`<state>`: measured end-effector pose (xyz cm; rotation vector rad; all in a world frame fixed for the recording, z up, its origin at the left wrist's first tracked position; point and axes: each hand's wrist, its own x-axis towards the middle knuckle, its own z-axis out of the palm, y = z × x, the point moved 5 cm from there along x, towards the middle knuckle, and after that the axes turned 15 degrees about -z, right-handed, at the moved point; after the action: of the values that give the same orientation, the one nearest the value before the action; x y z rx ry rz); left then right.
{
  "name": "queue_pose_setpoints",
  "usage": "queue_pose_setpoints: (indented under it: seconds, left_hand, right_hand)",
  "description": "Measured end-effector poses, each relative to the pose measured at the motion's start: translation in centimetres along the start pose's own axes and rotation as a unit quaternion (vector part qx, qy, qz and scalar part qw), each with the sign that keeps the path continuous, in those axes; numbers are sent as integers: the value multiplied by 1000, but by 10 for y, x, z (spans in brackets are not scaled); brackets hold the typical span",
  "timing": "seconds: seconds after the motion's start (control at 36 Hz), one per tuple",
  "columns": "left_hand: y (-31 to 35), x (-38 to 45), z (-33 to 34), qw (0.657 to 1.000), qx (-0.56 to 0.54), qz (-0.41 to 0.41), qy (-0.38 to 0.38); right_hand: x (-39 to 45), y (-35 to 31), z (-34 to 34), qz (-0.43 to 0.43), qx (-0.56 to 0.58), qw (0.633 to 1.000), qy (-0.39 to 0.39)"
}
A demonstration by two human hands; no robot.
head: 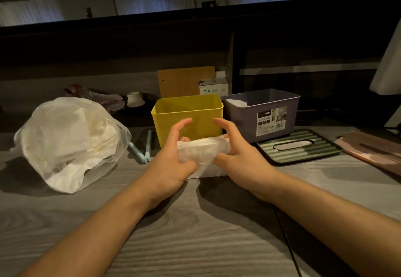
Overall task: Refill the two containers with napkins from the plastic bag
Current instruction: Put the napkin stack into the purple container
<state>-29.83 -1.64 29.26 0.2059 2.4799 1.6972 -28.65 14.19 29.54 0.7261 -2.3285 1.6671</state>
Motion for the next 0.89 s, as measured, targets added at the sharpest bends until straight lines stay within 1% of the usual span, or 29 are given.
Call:
queue_pose_setpoints:
  seconds: [0.14,0.22,0.31,0.36,0.44,0.5,0.56,0.58,0.64,0.72,0.81,0.89]
  left_hand:
    - [-1,1,-2,1000,15,2,18]
    - [-4,4,-5,1000,8,-15,26]
    - [-4,3,-5,1000,7,-30,-2]
    - [-3,1,-3,999,7,-38,-18]
    - [-4,1,-2,993,-94,-58,-30]
    - [-4,1,-1,981,-179,-63,-37]
    - [-2,0,2,969,-234,-62,-55]
    - [-1,-1,4,964,-248,-62,-68]
    - [2,-3,9,959,-259,-64,-97]
    - [4,-5,14,958,-249,-66,-123]
    - [5,-5,13,956,-252,-70,-136]
    - [2,-4,9,950,-272,-79,-134]
  right_hand:
    - [2,1,-3,13,-53,998,-30]
    - [4,-1,-9,15,-42,999,-10]
    - [6,0,-13,26,26,999,32]
    - [7,2,-13,44,114,990,69]
    - [7,2,-11,87,244,962,91]
    - [6,2,-9,102,298,944,93]
    - [4,2,-9,105,327,932,114]
    - [4,3,-10,101,321,933,132]
    - [4,3,-13,83,270,945,164]
    - [5,-2,-15,53,200,963,170]
    - [7,-13,-25,40,190,966,170]
    - [20,-31,-60,8,154,963,223]
